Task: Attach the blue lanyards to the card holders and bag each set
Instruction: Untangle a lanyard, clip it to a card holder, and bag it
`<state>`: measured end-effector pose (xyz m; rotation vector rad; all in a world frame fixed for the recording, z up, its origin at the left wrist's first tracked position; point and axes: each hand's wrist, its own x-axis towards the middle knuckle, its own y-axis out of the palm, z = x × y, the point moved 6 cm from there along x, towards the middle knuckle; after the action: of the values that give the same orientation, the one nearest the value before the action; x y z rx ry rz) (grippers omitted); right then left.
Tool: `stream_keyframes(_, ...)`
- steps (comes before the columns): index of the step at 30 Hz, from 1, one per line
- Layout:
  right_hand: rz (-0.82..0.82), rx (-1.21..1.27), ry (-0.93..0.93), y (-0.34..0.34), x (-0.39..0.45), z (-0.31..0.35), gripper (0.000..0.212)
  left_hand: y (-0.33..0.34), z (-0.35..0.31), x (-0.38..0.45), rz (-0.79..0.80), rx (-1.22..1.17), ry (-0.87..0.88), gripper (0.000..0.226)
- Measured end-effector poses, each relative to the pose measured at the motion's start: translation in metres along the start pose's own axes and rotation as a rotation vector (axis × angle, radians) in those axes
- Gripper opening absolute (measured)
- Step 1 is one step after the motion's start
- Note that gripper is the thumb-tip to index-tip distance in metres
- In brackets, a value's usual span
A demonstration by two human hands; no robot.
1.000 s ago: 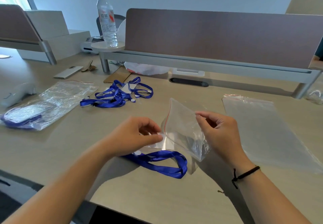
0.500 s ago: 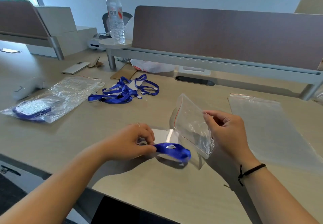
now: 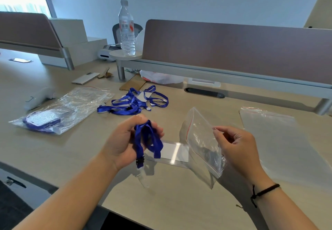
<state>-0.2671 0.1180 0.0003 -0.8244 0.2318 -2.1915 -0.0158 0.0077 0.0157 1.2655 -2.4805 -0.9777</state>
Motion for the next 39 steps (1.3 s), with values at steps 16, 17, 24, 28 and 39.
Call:
stream_keyframes(16,0.003,-0.049,-0.038,0.002,-0.001,0.014,0.015,0.061,0.018,0.006,0.053,0.709,-0.097,0.027)
stream_keyframes(17,-0.003,-0.064,-0.054,0.001,-0.001,0.016,0.016,0.067,0.023,0.008,0.063,0.713,-0.125,0.026)
stream_keyframes(24,-0.095,-0.075,-0.152,-0.009,-0.002,0.031,0.015,0.084,0.053,0.039,-0.086,0.602,-0.225,0.025)
stream_keyframes(28,-0.132,-0.055,-0.174,-0.015,-0.002,0.036,0.014,0.086,0.06,0.052,-0.204,0.528,-0.254,0.016)
stream_keyframes(39,-0.087,-0.081,-0.145,-0.013,-0.001,0.035,0.014,0.105,0.074,0.076,-0.163,0.152,-0.426,0.036)
